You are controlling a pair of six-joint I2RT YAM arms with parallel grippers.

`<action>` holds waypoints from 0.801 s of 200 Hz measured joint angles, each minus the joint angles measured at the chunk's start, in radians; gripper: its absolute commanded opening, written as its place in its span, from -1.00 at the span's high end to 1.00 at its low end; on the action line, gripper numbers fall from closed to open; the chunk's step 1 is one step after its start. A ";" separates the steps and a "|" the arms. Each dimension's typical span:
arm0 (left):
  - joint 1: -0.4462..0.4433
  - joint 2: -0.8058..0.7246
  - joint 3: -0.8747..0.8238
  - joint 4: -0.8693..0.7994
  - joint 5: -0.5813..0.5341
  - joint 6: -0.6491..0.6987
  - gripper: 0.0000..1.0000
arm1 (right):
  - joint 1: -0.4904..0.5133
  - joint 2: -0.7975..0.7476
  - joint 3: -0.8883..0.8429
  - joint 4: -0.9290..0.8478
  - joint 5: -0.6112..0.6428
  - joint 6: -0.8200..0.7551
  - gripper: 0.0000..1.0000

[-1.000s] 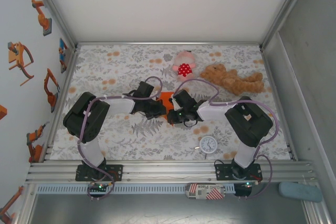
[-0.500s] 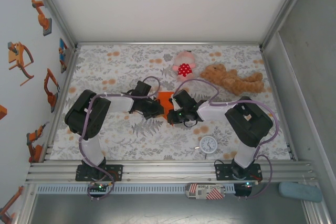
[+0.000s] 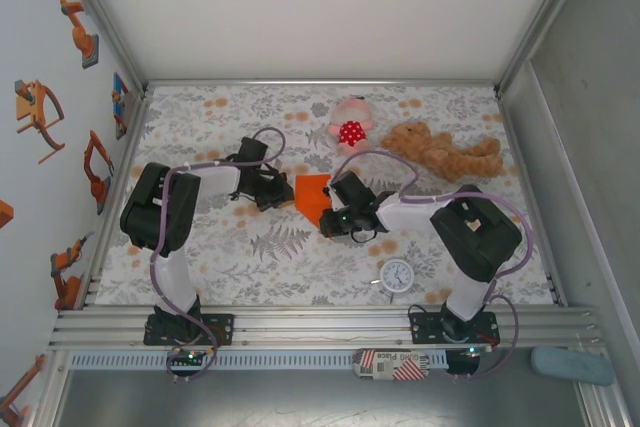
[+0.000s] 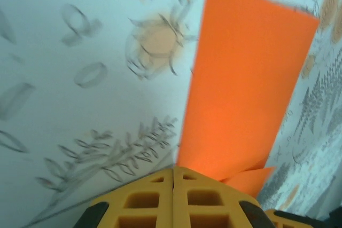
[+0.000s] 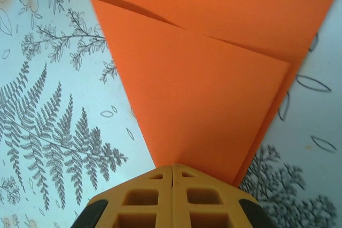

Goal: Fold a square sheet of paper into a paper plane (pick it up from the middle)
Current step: Third fold the triangle at the center of the table.

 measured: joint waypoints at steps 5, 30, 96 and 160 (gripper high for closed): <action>0.010 0.000 0.008 -0.006 -0.013 0.002 0.87 | 0.000 -0.007 0.000 -0.013 0.002 0.000 1.00; 0.056 -0.023 0.034 -0.013 -0.088 0.000 0.72 | -0.001 -0.059 0.006 -0.031 0.014 0.021 0.90; 0.059 -0.311 -0.118 0.108 -0.137 -0.123 0.08 | -0.001 -0.181 0.019 0.075 0.103 0.180 0.59; 0.021 -0.322 -0.266 0.192 -0.102 -0.264 -0.03 | -0.001 -0.098 0.001 0.087 0.062 0.216 0.59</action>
